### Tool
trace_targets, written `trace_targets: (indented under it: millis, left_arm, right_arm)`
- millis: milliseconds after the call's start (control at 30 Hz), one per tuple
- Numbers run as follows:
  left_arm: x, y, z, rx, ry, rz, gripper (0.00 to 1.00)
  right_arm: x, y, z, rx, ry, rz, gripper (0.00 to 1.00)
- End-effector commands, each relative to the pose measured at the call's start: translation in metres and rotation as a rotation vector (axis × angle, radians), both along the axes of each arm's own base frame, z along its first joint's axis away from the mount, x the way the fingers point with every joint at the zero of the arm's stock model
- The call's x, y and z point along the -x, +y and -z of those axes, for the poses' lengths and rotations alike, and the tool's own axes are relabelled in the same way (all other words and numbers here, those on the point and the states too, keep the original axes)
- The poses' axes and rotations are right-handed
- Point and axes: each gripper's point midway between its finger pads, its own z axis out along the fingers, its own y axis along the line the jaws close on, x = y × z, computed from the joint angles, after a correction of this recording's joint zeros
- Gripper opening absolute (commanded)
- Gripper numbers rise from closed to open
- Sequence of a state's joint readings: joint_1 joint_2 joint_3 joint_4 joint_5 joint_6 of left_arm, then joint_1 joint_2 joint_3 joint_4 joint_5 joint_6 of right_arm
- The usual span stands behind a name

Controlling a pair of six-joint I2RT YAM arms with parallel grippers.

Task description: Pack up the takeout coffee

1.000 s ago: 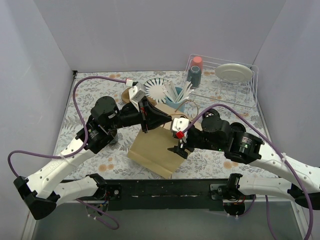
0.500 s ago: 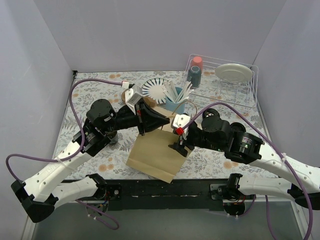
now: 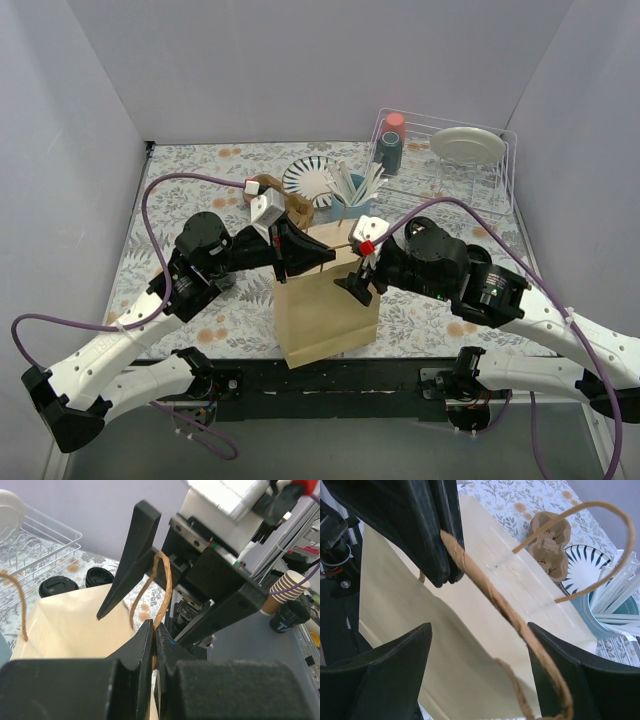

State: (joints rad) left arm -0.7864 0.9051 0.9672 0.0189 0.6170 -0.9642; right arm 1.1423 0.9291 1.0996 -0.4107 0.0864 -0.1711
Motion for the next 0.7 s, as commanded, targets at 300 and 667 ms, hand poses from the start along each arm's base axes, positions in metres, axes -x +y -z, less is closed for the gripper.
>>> trace_targets:
  millis: [300,667]
  left_arm:
    - [-0.014,0.005,0.023,-0.039,-0.081,-0.076,0.00]
    - [-0.014,0.008,0.045,-0.077,-0.048,-0.084,0.00]
  right_arm:
    - [-0.011,-0.012,-0.052,-0.209,-0.060,0.085,0.85]
    - [-0.003,-0.039,-0.090,-0.356,-0.089,0.123,0.88]
